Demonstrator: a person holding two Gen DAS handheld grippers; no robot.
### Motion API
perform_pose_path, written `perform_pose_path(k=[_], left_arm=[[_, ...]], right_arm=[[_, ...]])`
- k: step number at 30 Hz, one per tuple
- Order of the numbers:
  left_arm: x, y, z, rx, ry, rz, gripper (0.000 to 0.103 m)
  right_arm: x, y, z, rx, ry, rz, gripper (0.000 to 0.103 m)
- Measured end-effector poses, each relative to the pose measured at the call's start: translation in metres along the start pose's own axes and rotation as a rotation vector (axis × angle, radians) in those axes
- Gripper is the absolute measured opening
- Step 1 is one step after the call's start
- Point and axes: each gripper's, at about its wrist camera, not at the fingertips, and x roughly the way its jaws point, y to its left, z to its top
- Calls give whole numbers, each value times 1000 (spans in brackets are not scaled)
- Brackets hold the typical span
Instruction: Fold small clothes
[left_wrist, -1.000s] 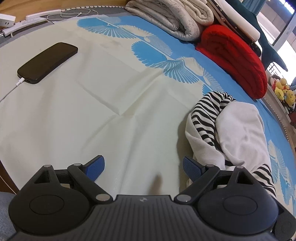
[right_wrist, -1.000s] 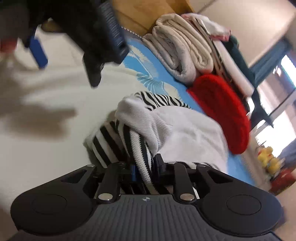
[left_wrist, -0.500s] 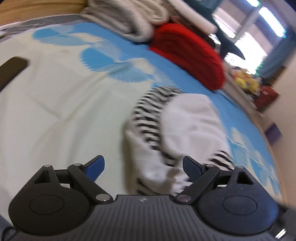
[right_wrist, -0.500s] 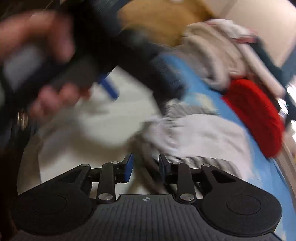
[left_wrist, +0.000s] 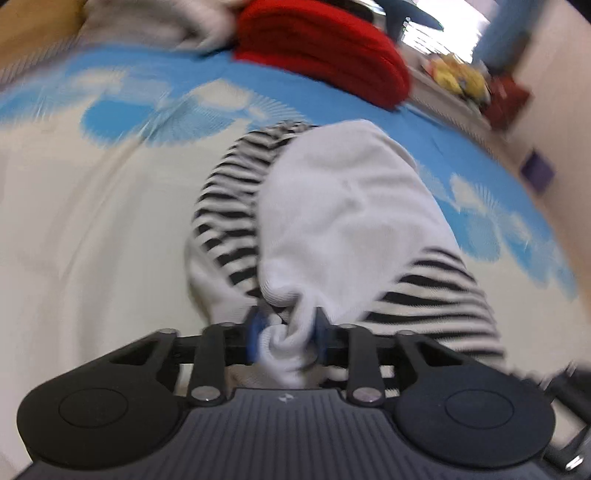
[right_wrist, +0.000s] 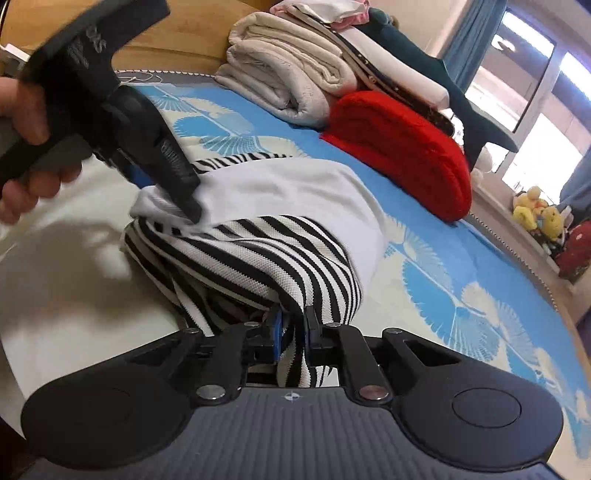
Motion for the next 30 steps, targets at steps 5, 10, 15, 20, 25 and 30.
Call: perform_pose_path(k=[5, 10, 15, 20, 25, 30], left_arm=[[0, 43, -18, -139, 47, -43, 46], [-14, 62, -21, -209, -1, -33, 80], [-31, 59, -23, -211, -19, -98, 81], [-30, 48, -27, -235, 3, -168, 81], [-7, 42, -24, -270, 57, -142, 81], [16, 37, -22, -268, 116, -124, 81]], right_arm=[[18, 14, -36, -131, 100, 61, 3], [20, 20, -45, -174, 132, 105, 0], [-27, -52, -6, 73, 22, 260, 31], [8, -144, 33, 360, -71, 240, 40], [123, -190, 74, 544, -11, 301, 24], [238, -173, 119, 568, 121, 468, 24]])
